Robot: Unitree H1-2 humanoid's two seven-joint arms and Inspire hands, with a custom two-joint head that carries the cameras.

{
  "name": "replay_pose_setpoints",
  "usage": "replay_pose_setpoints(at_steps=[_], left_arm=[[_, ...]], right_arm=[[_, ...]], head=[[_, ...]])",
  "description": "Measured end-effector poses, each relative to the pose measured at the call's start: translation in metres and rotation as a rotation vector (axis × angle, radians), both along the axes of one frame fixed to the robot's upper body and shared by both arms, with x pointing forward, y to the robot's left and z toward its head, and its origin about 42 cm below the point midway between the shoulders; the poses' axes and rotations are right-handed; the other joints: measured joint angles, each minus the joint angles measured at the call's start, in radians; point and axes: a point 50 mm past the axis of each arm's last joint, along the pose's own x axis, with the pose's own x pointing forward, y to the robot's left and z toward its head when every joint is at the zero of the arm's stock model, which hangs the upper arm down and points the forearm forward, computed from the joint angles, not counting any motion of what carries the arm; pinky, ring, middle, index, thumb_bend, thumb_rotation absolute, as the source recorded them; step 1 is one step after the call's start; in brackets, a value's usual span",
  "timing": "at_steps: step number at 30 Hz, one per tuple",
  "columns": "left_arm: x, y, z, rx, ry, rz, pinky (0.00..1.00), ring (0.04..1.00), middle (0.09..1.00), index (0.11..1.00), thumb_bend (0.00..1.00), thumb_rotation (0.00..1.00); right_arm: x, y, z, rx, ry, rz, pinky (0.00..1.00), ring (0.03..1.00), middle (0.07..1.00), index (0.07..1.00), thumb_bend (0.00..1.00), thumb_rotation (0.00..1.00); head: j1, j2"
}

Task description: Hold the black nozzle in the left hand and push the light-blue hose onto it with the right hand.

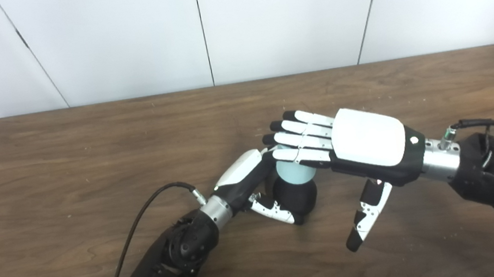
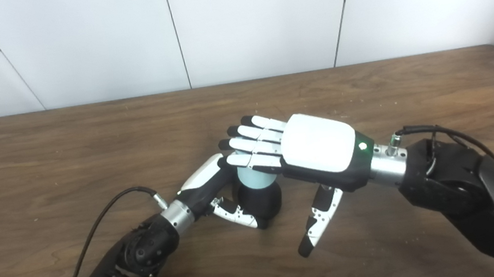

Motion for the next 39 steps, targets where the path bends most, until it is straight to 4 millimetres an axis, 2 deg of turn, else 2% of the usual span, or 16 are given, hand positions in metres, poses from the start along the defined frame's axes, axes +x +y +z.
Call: replay_pose_setpoints(at_steps=[39], left_arm=[[0.0002,0.0007,0.0,0.0,0.002,0.001,1.0,0.989,0.813,0.48,0.52,0.06]], right_arm=[[0.0043,0.0017,0.0008,0.015,0.036,0.022,0.99,1.0,0.983,0.935,0.87,0.62]], head=[[0.002,0.005]])
